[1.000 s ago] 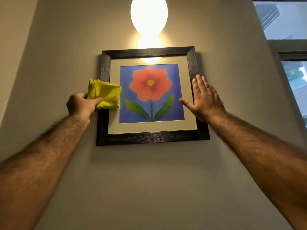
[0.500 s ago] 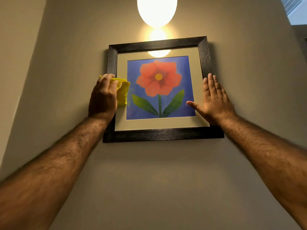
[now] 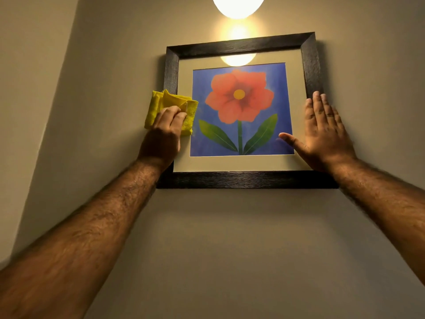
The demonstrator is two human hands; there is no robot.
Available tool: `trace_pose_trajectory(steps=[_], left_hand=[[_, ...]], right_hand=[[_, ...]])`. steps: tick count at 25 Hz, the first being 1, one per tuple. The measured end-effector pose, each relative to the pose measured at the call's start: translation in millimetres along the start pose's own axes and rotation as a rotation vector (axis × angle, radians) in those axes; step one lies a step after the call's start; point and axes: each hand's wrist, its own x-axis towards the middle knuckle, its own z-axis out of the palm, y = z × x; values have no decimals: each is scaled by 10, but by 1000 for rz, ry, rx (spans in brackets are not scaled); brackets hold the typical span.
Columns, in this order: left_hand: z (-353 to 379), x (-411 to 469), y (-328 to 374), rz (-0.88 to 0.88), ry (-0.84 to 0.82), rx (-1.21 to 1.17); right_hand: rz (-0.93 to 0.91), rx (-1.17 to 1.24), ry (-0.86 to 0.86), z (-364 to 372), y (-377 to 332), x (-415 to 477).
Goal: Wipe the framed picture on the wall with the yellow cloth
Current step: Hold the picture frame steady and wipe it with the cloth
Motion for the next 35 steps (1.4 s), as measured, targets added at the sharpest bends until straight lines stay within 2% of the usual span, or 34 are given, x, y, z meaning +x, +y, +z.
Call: trace_pose_trajectory(steps=[5, 12, 18, 22, 31, 35], left_hand=[[158, -6, -87, -116, -244, 15], [227, 486, -217, -151, -305, 32], [93, -326, 53, -183, -294, -52], [18, -837, 109, -146, -348, -49], [223, 487, -264, -185, -345, -68], [212, 484, -250, -195, -354, -56]], right_hand=[[-11, -4, 47, 69, 57, 5], [-17, -7, 77, 79, 65, 11], [-30, 2, 63, 54, 48, 1], [-29, 16, 55, 43, 59, 8], [-23, 16, 88, 86, 79, 6], [-43, 15, 98, 115, 86, 16]])
